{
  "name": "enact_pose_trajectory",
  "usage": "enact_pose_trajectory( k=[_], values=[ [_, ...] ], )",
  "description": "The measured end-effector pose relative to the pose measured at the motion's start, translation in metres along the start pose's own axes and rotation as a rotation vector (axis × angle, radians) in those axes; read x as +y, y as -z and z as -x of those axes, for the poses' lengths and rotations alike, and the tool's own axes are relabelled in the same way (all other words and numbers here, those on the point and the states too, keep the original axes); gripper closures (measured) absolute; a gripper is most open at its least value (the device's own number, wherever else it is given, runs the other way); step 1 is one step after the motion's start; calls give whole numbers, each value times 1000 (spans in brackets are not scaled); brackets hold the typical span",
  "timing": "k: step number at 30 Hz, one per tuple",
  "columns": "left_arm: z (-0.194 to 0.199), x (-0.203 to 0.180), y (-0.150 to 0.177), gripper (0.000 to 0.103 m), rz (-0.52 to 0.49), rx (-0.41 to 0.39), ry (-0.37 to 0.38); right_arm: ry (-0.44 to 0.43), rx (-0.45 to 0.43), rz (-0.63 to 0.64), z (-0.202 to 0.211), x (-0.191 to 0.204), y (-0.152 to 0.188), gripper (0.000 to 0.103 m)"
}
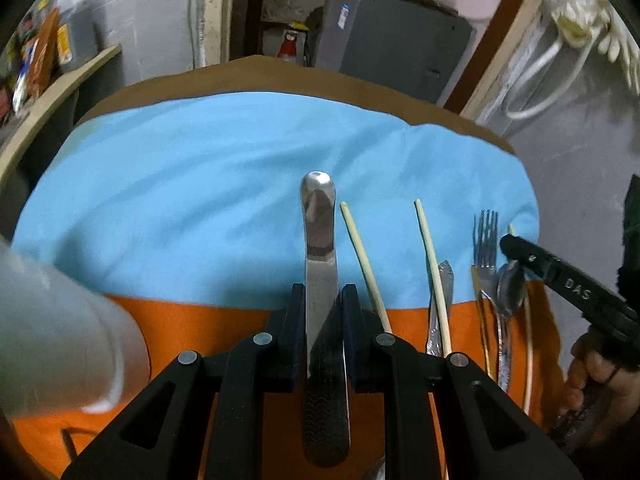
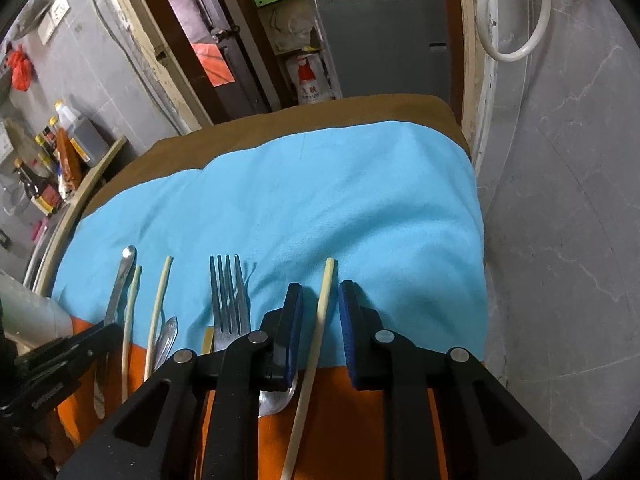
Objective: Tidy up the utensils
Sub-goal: 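Grasp the metal knife with the left tool while the right tool grasps a chopstick, then lift the knife with the left tool while the right tool lifts the chopstick toward the caddy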
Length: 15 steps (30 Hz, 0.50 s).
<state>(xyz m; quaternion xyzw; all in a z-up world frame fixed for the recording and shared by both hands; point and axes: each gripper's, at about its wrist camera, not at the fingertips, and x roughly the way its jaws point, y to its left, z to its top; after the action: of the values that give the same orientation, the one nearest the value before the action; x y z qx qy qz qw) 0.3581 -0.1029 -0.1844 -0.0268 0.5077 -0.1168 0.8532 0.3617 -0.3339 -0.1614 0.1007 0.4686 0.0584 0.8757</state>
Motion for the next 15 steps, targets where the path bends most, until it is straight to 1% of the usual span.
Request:
enact_pose_trajectory(
  k=[3,4,5,6,8,9,10,11,14,15],
  values=[
    [-4,-8,-8,88,-41,25,-37,10,-2,5,-1,1,0,87],
    [-5,-9,-10,88,-49,30,-45,16,-5,5,-1,4,-1,89],
    [-4,-9,-11,89,-49,32,-48,37,-9,10,-2,5,-1,95],
    [-3,-8,-12,90,-36,32,-43,42,-14,5,-2,4,0,96],
    [0,-4,-11,90,-8,18,-14,15,-23,-34,0,-1,1,99],
    [5,0,-7,90,19,4,20,-9,-30,-60,3,-4,2,99],
    [9,4,-4,90,32,-12,37,-22,-35,-75,6,-6,4,100],
    [16,6,0,90,37,-44,49,-58,-60,-101,12,-9,8,100],
    [40,7,15,90,32,-150,82,-147,-129,-127,32,-9,18,100],
    [53,8,22,90,31,-211,93,-170,-151,-124,39,-7,23,100]
  ],
)
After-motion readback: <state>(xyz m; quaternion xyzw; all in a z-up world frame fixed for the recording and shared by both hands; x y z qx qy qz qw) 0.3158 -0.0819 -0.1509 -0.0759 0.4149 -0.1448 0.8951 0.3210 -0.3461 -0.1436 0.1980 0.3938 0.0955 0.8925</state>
